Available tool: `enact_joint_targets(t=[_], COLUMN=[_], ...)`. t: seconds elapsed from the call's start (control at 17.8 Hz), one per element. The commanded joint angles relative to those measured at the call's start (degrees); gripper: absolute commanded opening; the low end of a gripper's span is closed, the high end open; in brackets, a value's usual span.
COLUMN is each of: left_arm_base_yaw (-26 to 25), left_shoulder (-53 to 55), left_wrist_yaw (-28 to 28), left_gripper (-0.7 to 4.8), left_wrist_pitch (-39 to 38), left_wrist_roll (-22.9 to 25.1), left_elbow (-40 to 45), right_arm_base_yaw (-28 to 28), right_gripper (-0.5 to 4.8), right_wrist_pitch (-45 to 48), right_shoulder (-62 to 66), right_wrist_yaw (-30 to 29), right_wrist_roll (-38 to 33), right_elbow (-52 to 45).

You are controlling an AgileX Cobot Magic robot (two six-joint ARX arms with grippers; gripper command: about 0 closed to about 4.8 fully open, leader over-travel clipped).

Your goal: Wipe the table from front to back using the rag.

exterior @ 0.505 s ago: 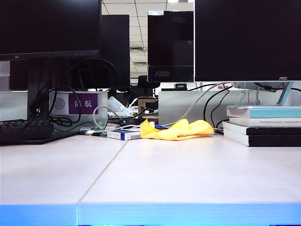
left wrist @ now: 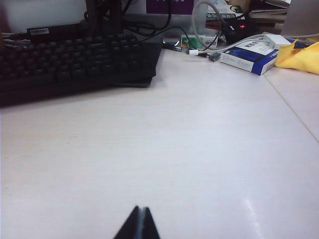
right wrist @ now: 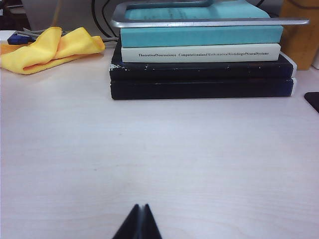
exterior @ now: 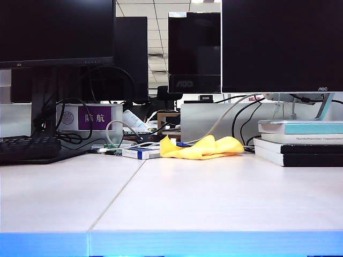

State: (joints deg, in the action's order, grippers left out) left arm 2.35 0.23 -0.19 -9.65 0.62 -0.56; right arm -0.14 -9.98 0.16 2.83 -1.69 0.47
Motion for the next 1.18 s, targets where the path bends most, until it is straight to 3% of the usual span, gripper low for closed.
enact_joint_targets(t=[0.06,0.39,0.56,0.67,0.9,1.01,1.18], left_arm_base_yaw=[0.1,0.1,0.1,0.1,0.1,0.1,0.2], left_shoulder=[-0.2,-0.2,-0.1,1.0,10.8,18.4,28.9], left_wrist_yaw=[0.0,0.0,-1.5,-3.3,-3.1,-0.9,6.6], left_gripper=[0.02,-0.04,-0.04,-0.04,-0.04,-0.05,-0.04], left_wrist_pitch=[-1.0,-0.1,2.2,2.0,1.9,1.0,0.2], left_wrist_roll=[0.5,0.1,-4.5,-7.2,-7.3,-6.6,-6.5], left_elbow=[0.1,-0.1,-3.3,-7.5,-19.5,-27.0,-38.0], right_arm_base_yaw=[0.0,0.0,0.0,0.0,0.0,0.0,0.0], right_gripper=[0.13,-0.01,-0.01,-0.01,-0.01,-0.01,-0.01], right_wrist_pitch=[0.2,3.3,4.2,4.2,3.7,2.4,2.3], right_shoulder=[-0.1,-0.1,-0.1,0.0,2.1,6.2,14.9], right_wrist_yaw=[-0.2,-0.2,2.5,5.8,6.7,6.6,6.1], right_wrist_roll=[-0.2,-1.2,-4.4,-4.9,-4.9,-4.9,-4.8], right_elbow=[-0.4,0.3,3.8,7.5,15.3,20.5,29.2])
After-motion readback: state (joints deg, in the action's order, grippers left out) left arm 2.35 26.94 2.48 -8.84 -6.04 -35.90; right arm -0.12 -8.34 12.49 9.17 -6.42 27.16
